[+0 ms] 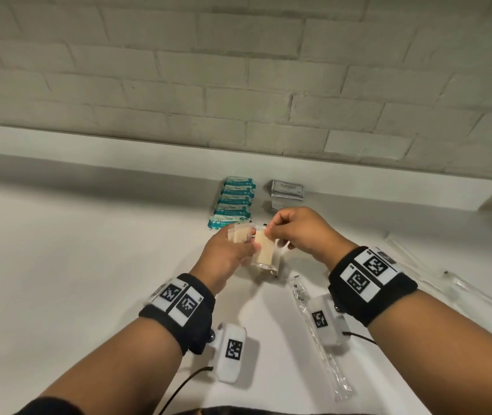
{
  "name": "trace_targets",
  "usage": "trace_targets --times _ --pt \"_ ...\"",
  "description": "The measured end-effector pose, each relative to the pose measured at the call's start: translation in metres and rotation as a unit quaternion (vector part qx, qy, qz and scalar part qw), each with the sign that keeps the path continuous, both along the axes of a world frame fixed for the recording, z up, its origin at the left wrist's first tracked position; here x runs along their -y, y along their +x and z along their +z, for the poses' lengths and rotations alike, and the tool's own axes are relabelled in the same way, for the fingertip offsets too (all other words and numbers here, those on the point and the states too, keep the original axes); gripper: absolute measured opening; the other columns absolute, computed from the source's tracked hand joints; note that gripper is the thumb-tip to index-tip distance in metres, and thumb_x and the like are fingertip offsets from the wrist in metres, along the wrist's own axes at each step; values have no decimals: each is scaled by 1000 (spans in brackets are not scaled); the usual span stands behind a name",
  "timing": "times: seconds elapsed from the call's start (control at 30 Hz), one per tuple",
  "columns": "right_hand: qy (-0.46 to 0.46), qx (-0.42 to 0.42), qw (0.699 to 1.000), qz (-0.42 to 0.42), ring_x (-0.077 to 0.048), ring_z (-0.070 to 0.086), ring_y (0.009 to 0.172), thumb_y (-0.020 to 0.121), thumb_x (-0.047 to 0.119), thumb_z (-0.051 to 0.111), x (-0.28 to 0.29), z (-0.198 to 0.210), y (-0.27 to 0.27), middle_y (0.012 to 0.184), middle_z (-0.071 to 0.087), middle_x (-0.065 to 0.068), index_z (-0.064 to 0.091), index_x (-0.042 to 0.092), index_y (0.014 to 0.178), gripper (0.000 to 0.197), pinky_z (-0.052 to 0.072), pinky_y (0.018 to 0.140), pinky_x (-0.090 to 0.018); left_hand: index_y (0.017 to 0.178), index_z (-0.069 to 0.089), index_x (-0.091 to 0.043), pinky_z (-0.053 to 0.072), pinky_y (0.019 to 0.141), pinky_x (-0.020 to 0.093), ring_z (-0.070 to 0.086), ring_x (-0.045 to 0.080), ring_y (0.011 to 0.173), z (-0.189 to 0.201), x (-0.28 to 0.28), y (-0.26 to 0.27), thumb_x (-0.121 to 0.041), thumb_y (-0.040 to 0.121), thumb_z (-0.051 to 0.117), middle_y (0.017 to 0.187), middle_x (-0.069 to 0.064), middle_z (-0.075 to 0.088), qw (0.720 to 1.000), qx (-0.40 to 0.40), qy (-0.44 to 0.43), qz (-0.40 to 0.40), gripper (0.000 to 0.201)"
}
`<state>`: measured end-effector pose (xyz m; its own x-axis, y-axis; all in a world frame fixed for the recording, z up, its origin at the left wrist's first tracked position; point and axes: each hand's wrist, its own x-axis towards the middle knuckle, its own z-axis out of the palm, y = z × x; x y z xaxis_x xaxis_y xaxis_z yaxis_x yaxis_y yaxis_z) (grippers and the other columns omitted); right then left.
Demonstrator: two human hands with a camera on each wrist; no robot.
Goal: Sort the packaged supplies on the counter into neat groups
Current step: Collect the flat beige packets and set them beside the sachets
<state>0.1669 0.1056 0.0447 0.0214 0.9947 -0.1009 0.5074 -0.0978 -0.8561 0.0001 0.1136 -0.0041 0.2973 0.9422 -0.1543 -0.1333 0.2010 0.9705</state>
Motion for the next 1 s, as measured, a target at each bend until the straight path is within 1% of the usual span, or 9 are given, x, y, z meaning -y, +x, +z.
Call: trace_targets --times 0.13,0.2,0.3,0.47,0.57,0.7,0.8,0.9,1.0 --pt "21 229 972 -37 -16 61 75 87 15 55 -15 -5 8 82 66 2 62 19 73 16 45 62 -26 110 58 -9 53 62 27 64 17 71 -3 -2 -7 -6 83 68 91 9 61 997 40 -62 0 29" --pt "-12 223 974 -45 -18 61 82 90 16 53 -22 -12 15 88 64 1 63 17 79 14 44 67 -27 111 59 -13 52 50 21 66 15 65 -6 -4 -13 -9 90 58 93 9 63 991 71 -117 4 21" --pt "-55 226 973 -8 -19 58 88 94 15 54 -31 -22 16 93 62 -2 65 8 93 13 44 76 -29 119 60 -11 56 59 29 69 21 76 -12 -8 -21 -8 91 53 106 12 69 984 81 -156 21 28" --pt "-85 273 957 47 -20 62 96 93 16 57 -41 -33 -1 104 67 -6 67 9 99 14 46 83 -29 96 61 -17 55 51 26 72 16 62 -13 -10 -28 -4 90 59 76 1 76 989 79 -119 26 14" --pt "-59 288 955 29 -18 61 98 94 24 55 -43 -32 -2 112 66 -1 67 16 108 19 46 84 -29 93 61 -17 55 59 29 71 14 65 -9 -8 -30 -2 90 59 77 -1 75 992 76 -97 28 15" --pt "-36 41 998 37 -9 60 72 88 30 66 -31 -15 -14 86 70 2 71 15 90 16 45 61 -21 101 65 -12 54 73 35 71 20 77 -7 -10 -28 -1 89 59 91 7 73 992 82 -81 44 17" --pt "-22 -9 999 47 -7 56 59 80 14 75 -19 -9 -21 71 68 3 69 13 76 7 47 59 -21 106 66 -12 55 68 34 71 21 77 -4 -7 -19 -4 92 57 91 9 73 993 80 -82 35 18" --pt "60 27 998 14 -7 54 63 80 13 75 -17 -6 -15 71 64 6 67 16 72 12 46 64 -23 101 65 -8 56 55 30 69 19 61 -1 -7 -12 -26 98 51 80 11 71 990 77 -109 44 23" --pt "183 191 962 72 -6 51 70 82 20 72 -9 -1 -5 79 56 13 69 17 78 6 43 66 -23 100 64 -5 58 53 27 69 18 61 1 -9 -12 -39 96 49 81 13 70 978 112 -175 29 38"
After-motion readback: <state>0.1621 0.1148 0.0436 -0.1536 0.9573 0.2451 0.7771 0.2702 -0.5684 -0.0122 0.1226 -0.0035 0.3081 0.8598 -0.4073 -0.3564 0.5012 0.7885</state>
